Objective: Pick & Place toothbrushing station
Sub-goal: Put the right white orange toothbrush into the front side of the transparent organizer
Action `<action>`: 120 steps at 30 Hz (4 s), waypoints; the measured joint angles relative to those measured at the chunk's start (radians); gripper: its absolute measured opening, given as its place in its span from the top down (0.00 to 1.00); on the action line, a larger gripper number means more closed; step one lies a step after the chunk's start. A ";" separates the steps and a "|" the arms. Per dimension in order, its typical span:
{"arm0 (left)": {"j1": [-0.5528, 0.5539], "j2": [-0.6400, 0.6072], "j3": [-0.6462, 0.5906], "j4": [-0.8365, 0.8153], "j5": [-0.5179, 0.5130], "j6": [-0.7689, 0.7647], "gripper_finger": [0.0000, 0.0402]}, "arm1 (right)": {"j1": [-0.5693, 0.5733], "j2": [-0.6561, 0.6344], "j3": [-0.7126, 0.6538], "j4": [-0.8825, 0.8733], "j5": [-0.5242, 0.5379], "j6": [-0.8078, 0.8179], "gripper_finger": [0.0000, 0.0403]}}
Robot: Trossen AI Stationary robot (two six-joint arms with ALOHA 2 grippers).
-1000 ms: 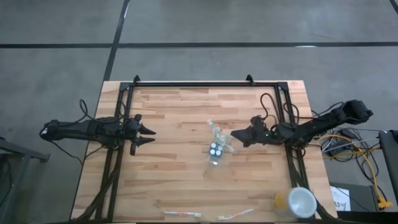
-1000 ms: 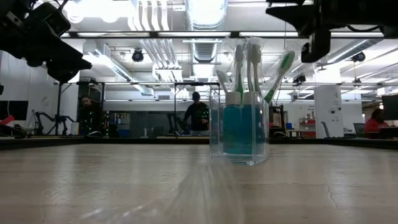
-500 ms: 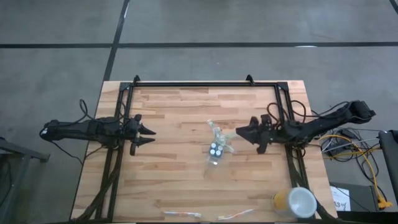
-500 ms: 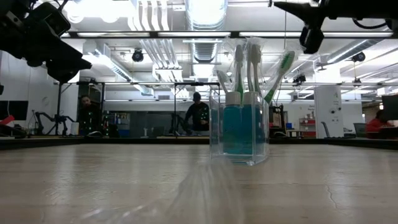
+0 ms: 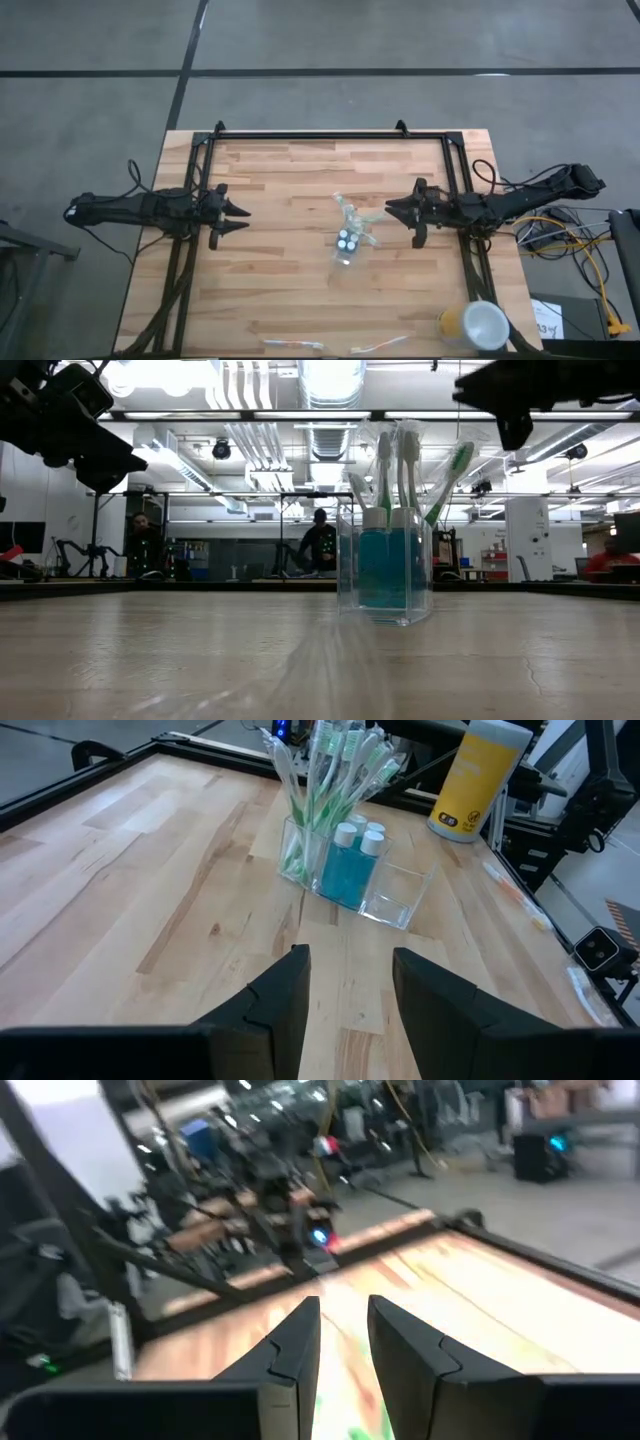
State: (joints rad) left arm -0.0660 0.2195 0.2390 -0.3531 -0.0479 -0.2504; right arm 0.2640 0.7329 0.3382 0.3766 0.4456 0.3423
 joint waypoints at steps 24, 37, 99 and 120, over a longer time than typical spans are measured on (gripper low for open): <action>0.000 0.000 0.000 0.000 -0.003 0.000 0.63 | 0.045 0.141 0.455 -0.797 0.078 0.051 0.67; 0.000 0.000 0.000 0.000 0.001 0.000 0.63 | 0.192 0.285 0.520 -0.973 -0.144 0.175 0.65; 0.000 0.000 0.000 0.000 0.000 0.000 0.63 | 0.611 0.936 0.518 -0.544 -0.581 0.496 0.60; 0.000 0.000 0.000 0.000 -0.004 0.000 0.63 | 0.608 0.938 0.490 -0.555 -0.548 0.511 0.60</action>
State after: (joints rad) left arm -0.0658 0.2195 0.2390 -0.3531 -0.0514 -0.2504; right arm 0.8722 1.6707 0.8280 -0.1789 -0.1020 0.8536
